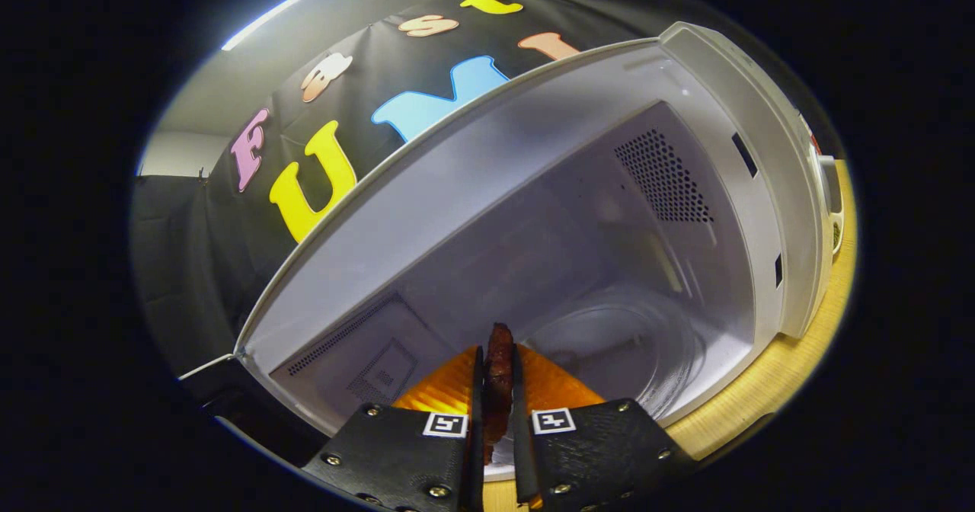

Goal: Open the microwave, put the food inside, and close the microwave door.

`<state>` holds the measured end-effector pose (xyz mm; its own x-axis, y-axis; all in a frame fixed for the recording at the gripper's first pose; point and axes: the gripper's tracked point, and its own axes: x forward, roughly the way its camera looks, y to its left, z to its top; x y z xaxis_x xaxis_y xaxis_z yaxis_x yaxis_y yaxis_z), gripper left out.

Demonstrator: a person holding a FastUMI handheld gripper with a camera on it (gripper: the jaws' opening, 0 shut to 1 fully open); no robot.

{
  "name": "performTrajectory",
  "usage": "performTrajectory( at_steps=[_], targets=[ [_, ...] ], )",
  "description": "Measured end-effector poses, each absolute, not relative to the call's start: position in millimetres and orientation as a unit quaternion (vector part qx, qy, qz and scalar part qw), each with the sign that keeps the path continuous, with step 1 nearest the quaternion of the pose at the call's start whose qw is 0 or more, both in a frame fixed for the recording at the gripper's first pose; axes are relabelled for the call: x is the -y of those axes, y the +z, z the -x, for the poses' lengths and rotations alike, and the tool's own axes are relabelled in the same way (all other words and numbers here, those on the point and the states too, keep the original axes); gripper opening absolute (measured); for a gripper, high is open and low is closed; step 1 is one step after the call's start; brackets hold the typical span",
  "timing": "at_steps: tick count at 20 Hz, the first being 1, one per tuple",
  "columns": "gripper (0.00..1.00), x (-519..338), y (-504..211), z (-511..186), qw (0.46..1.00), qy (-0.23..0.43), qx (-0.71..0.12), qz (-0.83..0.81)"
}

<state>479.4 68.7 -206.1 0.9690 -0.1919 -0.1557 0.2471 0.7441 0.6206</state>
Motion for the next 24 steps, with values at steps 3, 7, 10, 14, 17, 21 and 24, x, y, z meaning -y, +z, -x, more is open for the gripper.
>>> performTrajectory(
  at_steps=[3, 7, 10, 14, 17, 21, 24],
  targets=[
    [0.26, -53.6, -227.0, -476.3, 0.933, -0.146, -0.064, -0.322],
    [0.35, -40.2, -238.3, -475.2, 0.925, -0.155, -0.075, -0.338],
    [0.40, -44.1, -232.6, -468.6, 0.930, -0.140, -0.079, -0.331],
    [0.40, -70.6, -203.4, -439.6, 0.949, -0.080, -0.086, -0.294],
    [0.40, -103.6, -166.5, -395.9, 0.956, -0.007, -0.084, -0.281],
    [0.40, -160.5, -89.1, -306.4, 0.963, 0.104, -0.036, -0.244],
    [0.40, -202.7, -39.8, -238.9, 0.974, 0.160, 0.011, -0.162]
  ],
)
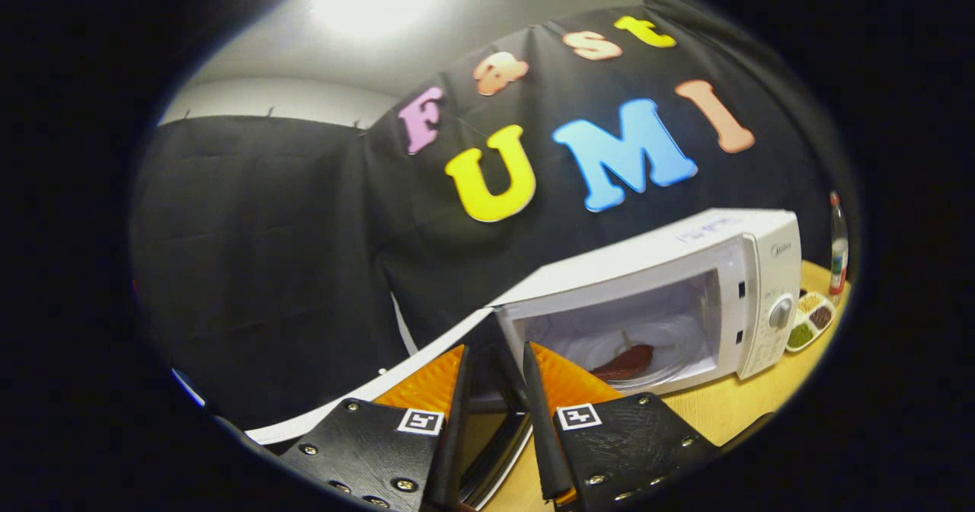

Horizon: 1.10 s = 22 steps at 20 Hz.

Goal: Open the microwave, put the food inside, and close the microwave door.

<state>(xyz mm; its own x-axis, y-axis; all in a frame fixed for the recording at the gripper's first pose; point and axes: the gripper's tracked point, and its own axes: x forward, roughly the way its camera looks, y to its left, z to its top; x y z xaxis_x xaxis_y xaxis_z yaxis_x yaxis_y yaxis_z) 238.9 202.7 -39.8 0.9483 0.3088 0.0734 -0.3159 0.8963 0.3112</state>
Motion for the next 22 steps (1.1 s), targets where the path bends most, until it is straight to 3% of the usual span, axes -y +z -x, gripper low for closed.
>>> performTrajectory(
  at_steps=[3, 5, 7, 10, 18, 19, 20, 22],
  targets=[
    [0.72, -238.3, -13.7, -183.1, 0.973, 0.197, 0.031, -0.117],
    [0.88, -266.5, 1.2, -155.2, 0.966, 0.229, 0.048, -0.110],
    [0.92, -292.1, 5.4, -135.2, 0.959, 0.259, 0.049, -0.107],
    [0.92, -334.7, -12.0, -111.2, 0.948, 0.301, 0.024, -0.098],
    [0.92, -380.4, -106.1, -122.8, 0.950, 0.307, -0.049, -0.033],
    [0.76, -377.4, -115.9, -128.3, 0.954, 0.293, -0.051, -0.018],
    [0.71, -373.0, -123.2, -132.9, 0.959, 0.280, -0.053, -0.004],
    [0.46, -368.9, -139.0, -140.5, 0.963, 0.262, -0.056, 0.014]
  ],
)
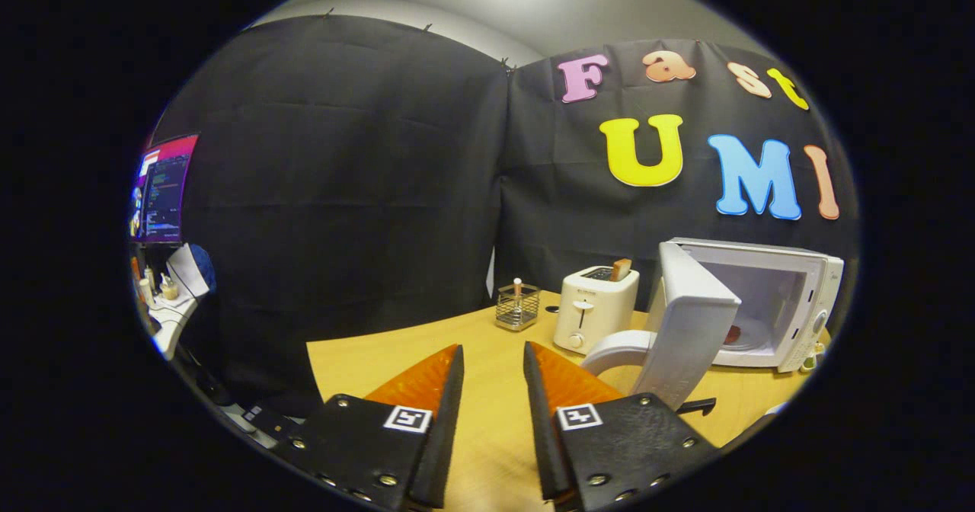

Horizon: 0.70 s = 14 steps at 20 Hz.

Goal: Open the microwave, put the food inside, and close the microwave door.

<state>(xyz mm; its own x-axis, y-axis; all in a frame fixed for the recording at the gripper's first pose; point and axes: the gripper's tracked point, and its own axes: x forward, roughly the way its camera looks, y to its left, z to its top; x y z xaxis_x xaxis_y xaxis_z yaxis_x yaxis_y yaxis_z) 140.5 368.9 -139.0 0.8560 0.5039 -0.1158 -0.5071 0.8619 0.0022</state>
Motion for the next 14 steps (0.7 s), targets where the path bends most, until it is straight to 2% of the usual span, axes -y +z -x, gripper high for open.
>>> performTrajectory(
  at_steps=[1, 2, 3, 4, 9, 14],
  targets=[
    [0.30, -370.1, -146.6, -142.6, 0.962, 0.265, -0.060, 0.018],
    [0.28, -364.2, -153.3, -150.2, 0.967, 0.247, -0.063, 0.027],
    [0.12, -359.5, -153.8, -149.1, 0.966, 0.247, -0.068, 0.020],
    [0.04, -352.0, -154.4, -145.9, 0.967, 0.244, -0.069, 0.014],
    [0.03, -301.7, -137.0, -144.2, 0.982, 0.184, -0.044, 0.016],
    [0.03, -252.2, -133.1, -146.5, 0.986, 0.155, -0.057, -0.001]
  ],
)
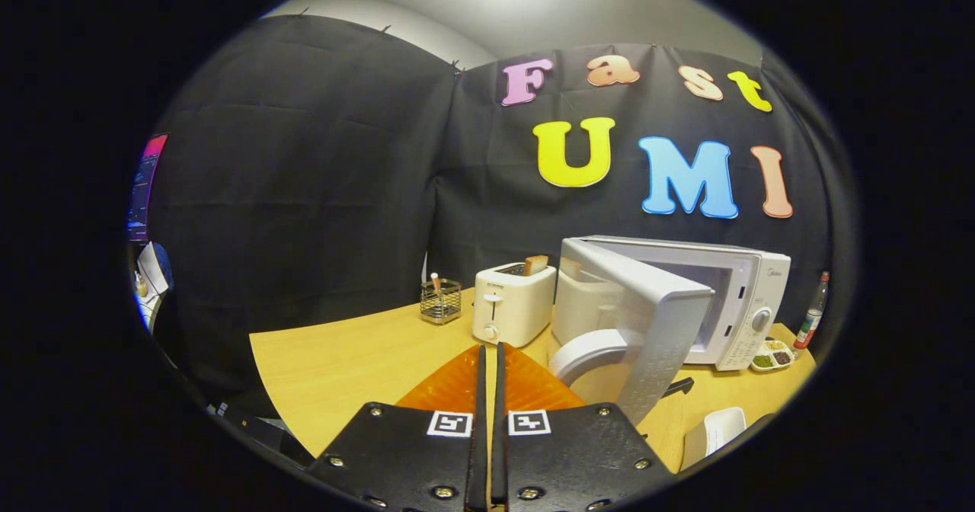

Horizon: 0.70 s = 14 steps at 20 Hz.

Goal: Open the microwave, put the food inside, and close the microwave door.

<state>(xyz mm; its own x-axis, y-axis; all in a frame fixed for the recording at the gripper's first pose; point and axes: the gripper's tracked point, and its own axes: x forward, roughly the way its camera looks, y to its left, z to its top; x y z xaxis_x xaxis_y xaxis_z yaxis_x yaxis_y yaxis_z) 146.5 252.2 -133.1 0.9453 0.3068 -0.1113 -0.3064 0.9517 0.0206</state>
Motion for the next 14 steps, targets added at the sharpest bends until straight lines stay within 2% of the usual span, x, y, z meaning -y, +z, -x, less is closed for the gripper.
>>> performTrajectory(
  at_steps=[9, 14],
  targets=[
    [0.03, -142.1, -128.8, -178.3, 0.998, 0.046, -0.048, 0.016],
    [0.03, -84.6, -137.6, -209.8, 0.997, -0.023, -0.069, 0.023]
  ],
)
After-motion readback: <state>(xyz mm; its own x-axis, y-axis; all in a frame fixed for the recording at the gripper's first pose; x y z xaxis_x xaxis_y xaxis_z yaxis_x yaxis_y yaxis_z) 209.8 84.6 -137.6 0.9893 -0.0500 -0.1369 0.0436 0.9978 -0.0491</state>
